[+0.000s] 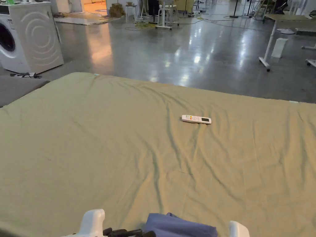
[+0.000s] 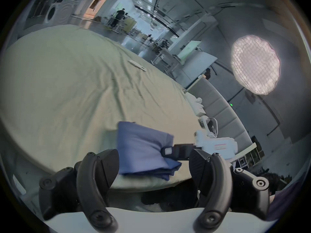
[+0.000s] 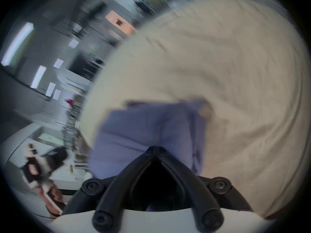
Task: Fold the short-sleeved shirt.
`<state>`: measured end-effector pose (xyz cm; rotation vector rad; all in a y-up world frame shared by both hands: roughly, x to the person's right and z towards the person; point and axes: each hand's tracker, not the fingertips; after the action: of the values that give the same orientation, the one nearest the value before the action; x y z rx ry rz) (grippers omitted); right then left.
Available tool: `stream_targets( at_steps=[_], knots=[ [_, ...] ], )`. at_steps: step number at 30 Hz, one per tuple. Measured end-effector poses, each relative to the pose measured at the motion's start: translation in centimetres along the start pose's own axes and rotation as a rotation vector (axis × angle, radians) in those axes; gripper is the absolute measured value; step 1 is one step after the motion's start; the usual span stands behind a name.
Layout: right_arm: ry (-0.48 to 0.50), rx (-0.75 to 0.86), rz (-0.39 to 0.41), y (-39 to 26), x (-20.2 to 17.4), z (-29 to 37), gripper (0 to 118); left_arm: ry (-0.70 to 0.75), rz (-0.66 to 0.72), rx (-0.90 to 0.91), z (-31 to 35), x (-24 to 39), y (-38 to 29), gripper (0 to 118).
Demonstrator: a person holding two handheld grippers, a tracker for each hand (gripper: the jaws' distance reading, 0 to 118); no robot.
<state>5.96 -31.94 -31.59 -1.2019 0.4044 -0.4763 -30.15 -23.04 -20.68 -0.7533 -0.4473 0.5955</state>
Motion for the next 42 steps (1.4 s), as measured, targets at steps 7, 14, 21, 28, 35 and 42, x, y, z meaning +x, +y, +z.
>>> stream_targets(
  at_steps=[7,14,21,28,35,42],
  knots=[
    [0.081,0.069,-0.062,-1.7,2.1,-0.1,0,-0.006,0.085,-0.035,-1.2,-1.8,0.0,90],
    [0.074,0.050,-0.076,-1.4,2.0,-0.2,0,-0.094,0.195,-0.142,-6.9,-6.0,1.7,90],
    [0.074,0.065,-0.063,-1.8,1.9,-0.3,0,-0.181,0.332,-0.329,-13.5,-9.2,2.6,90],
    [0.077,0.088,-0.062,-2.2,1.7,-0.4,0,-0.212,0.283,-0.362,-16.9,-9.2,1.9,43],
    [0.056,0.092,-0.032,-2.2,1.4,-0.4,0,-0.062,0.327,-0.363,-16.8,-7.6,2.0,38],
    [0.041,0.195,-0.140,-2.2,0.4,2.2,0,-0.014,0.212,-0.316,-15.0,-2.4,3.7,38]
  ],
)
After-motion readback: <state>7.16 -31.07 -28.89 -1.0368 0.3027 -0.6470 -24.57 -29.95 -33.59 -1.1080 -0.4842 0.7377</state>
